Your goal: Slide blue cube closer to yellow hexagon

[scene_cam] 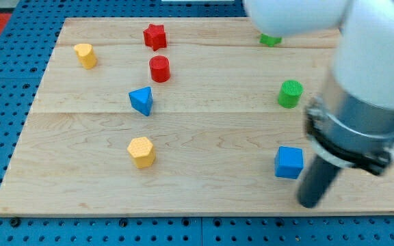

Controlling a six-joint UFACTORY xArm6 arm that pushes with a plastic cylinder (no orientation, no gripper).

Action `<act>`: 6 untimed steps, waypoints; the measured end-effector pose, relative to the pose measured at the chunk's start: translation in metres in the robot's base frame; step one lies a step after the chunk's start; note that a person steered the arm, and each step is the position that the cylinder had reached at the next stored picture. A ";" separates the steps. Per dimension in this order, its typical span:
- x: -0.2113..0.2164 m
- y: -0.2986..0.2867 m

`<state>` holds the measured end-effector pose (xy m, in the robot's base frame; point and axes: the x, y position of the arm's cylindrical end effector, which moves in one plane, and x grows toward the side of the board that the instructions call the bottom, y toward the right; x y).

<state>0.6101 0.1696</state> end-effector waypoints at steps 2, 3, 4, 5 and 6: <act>-0.060 -0.011; -0.072 -0.131; -0.069 -0.146; -0.096 -0.193; -0.106 -0.235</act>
